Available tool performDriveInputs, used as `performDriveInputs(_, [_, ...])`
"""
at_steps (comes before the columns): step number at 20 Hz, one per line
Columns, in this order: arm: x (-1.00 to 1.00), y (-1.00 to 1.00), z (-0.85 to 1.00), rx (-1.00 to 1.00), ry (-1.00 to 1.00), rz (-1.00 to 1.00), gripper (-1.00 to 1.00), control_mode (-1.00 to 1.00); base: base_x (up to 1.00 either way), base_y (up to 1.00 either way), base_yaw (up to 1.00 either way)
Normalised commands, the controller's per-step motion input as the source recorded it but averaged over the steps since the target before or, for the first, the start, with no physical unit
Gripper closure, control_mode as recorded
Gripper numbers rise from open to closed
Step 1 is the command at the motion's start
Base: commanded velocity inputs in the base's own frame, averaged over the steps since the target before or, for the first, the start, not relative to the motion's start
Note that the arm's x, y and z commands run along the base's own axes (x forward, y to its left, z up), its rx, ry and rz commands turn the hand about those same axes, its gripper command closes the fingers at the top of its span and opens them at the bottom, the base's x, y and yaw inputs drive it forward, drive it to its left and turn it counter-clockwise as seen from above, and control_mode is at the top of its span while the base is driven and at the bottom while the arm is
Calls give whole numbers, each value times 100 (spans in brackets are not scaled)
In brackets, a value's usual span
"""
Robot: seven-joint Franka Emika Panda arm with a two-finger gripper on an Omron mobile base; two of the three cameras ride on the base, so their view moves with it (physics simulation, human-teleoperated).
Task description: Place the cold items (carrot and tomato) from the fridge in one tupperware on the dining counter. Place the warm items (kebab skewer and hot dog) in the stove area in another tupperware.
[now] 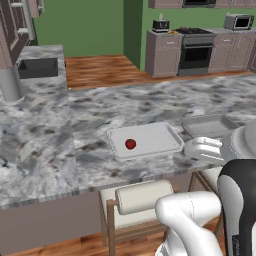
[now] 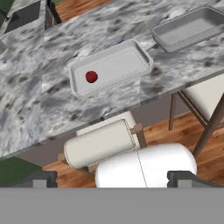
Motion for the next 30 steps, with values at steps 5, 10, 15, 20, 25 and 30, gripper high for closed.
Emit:
performDriveInputs(5, [-17, -5, 0, 0, 0, -3, -100, 100, -10, -6, -3])
performDriveInputs(10, [0, 0, 0, 0, 0, 0, -100, 100, -45, -42, -28])
performDriveInputs(15, [0, 0, 0, 0, 0, 0, -100, 100, -23, -46, -54])
performDriveInputs(20, [0, 0, 0, 0, 0, 0, -100, 100, -15, -38, -68])
performDriveInputs(25, [0, 0, 0, 0, 0, 0, -100, 100, -11, -41, -70])
performDriveInputs(30, [0, 0, 0, 0, 0, 0, -100, 100, 5, -61, -56])
